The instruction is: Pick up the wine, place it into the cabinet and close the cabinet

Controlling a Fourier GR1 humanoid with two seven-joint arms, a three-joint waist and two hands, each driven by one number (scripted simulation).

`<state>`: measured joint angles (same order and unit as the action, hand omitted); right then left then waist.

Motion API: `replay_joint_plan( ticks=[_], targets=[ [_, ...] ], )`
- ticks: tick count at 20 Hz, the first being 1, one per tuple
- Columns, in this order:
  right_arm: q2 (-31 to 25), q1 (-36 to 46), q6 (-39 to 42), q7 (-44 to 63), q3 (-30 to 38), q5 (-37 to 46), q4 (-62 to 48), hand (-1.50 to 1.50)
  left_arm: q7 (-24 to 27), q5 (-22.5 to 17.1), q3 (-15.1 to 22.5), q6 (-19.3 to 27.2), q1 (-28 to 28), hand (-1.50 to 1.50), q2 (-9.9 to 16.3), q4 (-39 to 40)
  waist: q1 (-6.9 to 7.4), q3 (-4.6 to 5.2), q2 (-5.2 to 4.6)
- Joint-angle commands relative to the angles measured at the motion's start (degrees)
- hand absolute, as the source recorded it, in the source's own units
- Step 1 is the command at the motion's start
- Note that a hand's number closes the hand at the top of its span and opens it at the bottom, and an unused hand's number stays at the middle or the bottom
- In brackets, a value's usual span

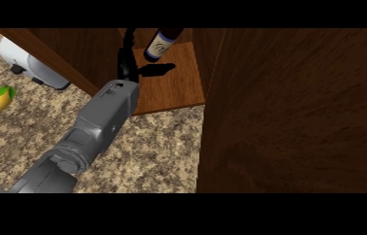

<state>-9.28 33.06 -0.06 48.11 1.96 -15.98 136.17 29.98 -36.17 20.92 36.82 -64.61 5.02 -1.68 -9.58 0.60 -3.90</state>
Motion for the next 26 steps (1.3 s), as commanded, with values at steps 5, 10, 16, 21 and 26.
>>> replay_joint_plan(
  ticks=[5, 10, 16, 21, 26],
  targets=[
    [0.17, 0.16, -1.85, 1.81, -0.04, 0.67, 0.48, -1.5, 4.24, 1.55, 1.38, -17.95, 0.27, -1.5, 4.57, -4.1, 3.92, -0.3, 1.75],
    [-0.75, 0.17, -3.38, 3.48, 0.84, 1.45, 2.65, -1.5, 10.76, -2.11, -2.79, -27.53, 1.56, -1.5, 3.22, -8.46, 5.6, -0.37, 2.77],
    [-2.07, -1.85, -3.39, 4.78, 1.64, 1.29, 3.87, -1.5, 10.22, -3.6, -5.15, -33.2, 0.97, -1.5, -0.13, -11.03, 7.98, -0.56, 3.68],
    [-3.64, -1.15, -2.55, 4.35, 4.15, -0.64, 2.71, -1.5, 5.42, -2.02, -4.37, -31.42, 1.47, -1.5, -1.45, -16.22, 9.59, -0.61, 4.24],
    [-2.14, -1.1, -7.29, 8.46, -2.29, 6.34, 6.31, -1.5, 4.34, 0.11, -1.92, -26.61, 4.69, -1.5, -4.53, -25.76, 10.73, -0.56, 4.97]
  ],
)
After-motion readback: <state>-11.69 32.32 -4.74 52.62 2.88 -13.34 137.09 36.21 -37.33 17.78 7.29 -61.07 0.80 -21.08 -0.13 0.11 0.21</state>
